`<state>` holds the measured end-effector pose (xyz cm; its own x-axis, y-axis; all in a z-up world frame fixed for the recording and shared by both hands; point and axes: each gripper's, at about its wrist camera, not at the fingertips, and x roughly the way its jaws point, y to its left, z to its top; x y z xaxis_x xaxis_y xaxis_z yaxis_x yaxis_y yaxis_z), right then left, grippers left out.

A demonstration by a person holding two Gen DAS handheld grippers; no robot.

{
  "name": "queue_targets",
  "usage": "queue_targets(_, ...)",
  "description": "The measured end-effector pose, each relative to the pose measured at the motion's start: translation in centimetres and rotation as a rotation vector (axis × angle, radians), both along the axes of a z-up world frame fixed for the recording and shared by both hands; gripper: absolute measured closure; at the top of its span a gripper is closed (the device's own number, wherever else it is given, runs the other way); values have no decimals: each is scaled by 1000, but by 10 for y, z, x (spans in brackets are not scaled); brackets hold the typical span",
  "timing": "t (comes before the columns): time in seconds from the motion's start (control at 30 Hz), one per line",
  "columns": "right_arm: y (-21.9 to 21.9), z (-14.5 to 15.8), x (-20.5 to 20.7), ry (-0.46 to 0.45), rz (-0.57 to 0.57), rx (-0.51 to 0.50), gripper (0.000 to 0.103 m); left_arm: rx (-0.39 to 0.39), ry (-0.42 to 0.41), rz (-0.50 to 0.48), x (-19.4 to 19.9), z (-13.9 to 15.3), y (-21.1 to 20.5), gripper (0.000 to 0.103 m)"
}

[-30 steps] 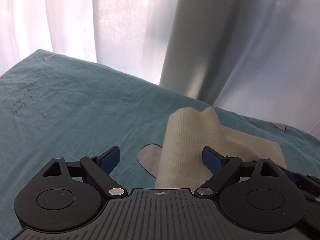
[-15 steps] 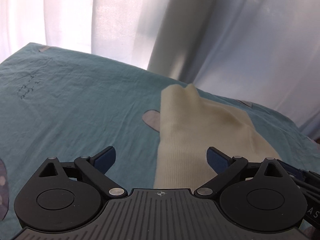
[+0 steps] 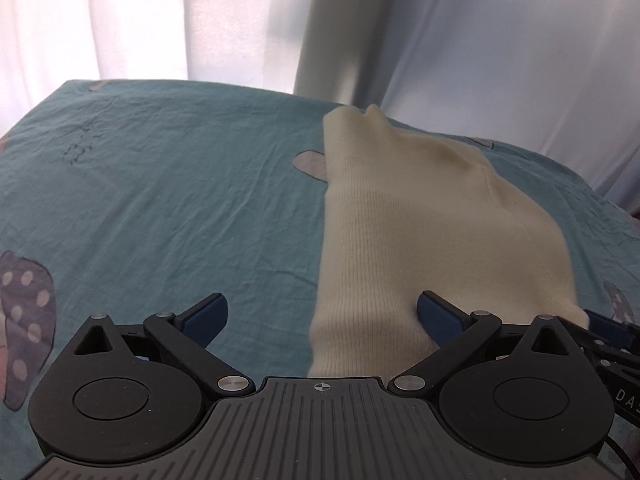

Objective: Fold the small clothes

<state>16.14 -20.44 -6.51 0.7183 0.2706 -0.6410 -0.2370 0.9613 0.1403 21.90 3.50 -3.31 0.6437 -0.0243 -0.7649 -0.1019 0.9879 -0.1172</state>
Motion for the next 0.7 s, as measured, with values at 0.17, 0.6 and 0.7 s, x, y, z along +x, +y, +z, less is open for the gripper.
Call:
queue_targets(0.17, -1, 5, -19, 159, 22, -68, 41, 56, 88, -76, -31, -4, -13, 0)
queue_targets(0.6, 6, -6, -110, 434, 90, -125, 4, 202, 147, -171, -85, 15, -43, 0)
queue_targets(0.7, 10, 5, -99, 429, 49, -188, 4, 213, 162, -177, -84, 20, -46, 0)
